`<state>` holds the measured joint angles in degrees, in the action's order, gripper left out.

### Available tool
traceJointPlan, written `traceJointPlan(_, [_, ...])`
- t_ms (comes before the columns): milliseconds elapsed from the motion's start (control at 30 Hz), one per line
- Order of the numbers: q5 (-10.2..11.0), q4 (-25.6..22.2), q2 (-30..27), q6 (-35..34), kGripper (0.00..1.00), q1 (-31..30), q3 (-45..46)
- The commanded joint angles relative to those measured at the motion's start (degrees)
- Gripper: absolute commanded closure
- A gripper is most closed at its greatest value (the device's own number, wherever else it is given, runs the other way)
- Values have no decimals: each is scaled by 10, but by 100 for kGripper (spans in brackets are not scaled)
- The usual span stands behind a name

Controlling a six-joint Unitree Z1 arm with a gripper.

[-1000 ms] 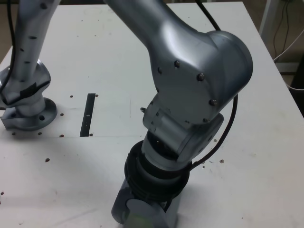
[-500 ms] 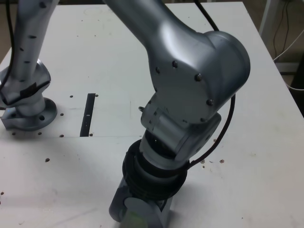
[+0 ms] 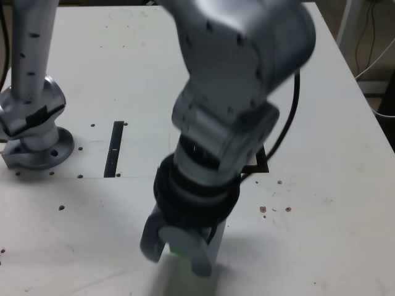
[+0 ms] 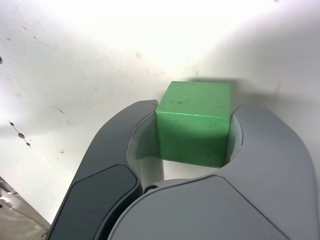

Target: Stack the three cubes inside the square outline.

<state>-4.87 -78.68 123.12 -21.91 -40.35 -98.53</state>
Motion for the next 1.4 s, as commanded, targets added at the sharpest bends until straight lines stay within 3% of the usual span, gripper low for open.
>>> traceJointPlan(0, [3,-8,-13,3,72,6,2])
traceJointPlan(700, [35,-72,-91,84,71,105,-4])
traceJointPlan(1367, [70,-96,-88,183,71,236,-44])
